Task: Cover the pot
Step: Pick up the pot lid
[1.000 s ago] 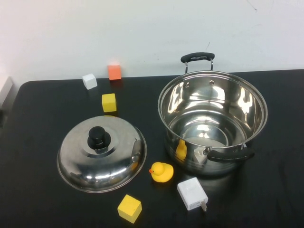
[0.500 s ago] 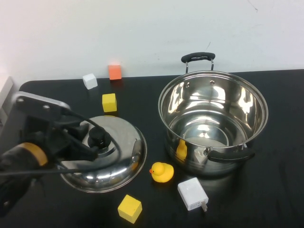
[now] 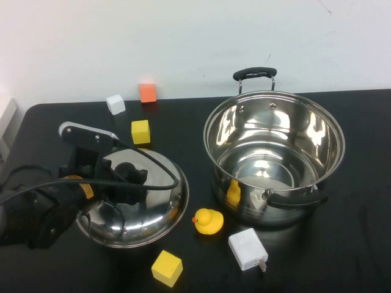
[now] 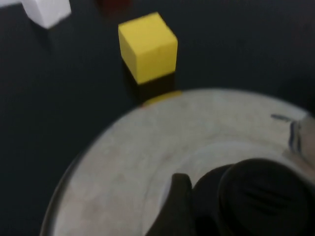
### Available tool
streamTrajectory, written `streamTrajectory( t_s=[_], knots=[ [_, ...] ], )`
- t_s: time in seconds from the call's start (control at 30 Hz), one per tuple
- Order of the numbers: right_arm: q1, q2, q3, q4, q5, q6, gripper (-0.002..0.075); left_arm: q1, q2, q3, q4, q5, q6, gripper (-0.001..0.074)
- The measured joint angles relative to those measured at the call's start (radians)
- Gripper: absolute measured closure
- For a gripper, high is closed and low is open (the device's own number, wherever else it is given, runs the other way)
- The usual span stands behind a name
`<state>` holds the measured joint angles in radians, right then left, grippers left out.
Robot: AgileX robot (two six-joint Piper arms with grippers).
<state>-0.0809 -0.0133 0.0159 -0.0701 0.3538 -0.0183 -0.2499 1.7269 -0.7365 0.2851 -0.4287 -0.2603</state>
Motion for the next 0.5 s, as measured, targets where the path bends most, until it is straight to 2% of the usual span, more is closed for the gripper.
streamTrajectory(
  t_s=[0.1, 0.2, 0.5],
  knots=[
    [0.000, 0.000, 0.000, 0.000, 0.000, 0.000, 0.0728, 0.000, 0.041, -0.012, -0.004, -0.006, 0.002, 0.0166],
    [0.000, 0.000, 0.000, 0.000, 0.000, 0.000, 0.0728, 0.000, 0.053, -0.011, -0.008, -0.008, 0.002, 0.0278],
    [0.000, 0.000, 0.000, 0.000, 0.000, 0.000, 0.0728, 0.000, 0.026, -0.011, -0.008, -0.060, 0.015, 0.0282]
  ],
)
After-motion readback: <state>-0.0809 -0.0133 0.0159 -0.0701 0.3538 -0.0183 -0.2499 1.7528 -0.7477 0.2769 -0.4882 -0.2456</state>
